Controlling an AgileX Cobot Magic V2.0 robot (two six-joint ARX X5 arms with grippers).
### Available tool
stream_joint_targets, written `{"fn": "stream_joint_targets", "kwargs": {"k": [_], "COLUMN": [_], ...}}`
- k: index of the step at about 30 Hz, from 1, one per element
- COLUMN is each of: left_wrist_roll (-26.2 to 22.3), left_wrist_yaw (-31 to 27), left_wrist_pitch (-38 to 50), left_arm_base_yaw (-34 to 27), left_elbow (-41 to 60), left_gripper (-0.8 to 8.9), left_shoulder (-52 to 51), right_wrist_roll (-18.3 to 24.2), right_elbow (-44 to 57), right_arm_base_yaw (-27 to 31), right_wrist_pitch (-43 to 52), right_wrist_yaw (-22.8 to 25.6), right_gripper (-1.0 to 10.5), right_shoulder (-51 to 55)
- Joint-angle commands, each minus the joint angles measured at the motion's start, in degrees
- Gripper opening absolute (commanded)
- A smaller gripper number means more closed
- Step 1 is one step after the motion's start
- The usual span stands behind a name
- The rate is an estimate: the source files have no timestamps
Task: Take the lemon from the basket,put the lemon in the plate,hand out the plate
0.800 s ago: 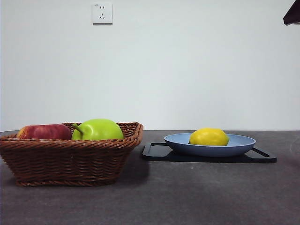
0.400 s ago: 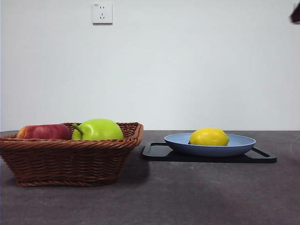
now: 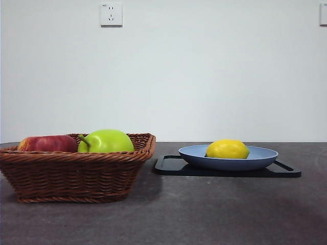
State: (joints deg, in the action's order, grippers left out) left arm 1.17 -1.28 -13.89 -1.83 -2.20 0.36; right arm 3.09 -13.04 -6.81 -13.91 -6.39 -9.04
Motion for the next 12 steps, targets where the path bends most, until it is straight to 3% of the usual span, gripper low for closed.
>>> {"fn": "stream_joint_targets", "kwargs": {"k": [1, 12], "left_wrist_roll": [0.5, 0.5], "left_wrist_yaw": [0.0, 0.0], "left_wrist_pitch": [0.6, 0.6], "left_arm_base_yaw": [-0.1, -0.1], "left_elbow": [0.7, 0.7], "left_gripper": [0.08, 0.08], "left_shoulder": [-0.2, -0.2], "right_wrist_roll": [-0.9, -0.9], "right_elbow": [3.9, 11.9], "right_arm_base_yaw": [2.3, 4.2], "right_wrist_pitch": [2.4, 3.2], "right_wrist_yaw": [-2.2, -2.1], "right_gripper": [0.0, 0.0], "right_shoulder": [2.4, 7.3]}}
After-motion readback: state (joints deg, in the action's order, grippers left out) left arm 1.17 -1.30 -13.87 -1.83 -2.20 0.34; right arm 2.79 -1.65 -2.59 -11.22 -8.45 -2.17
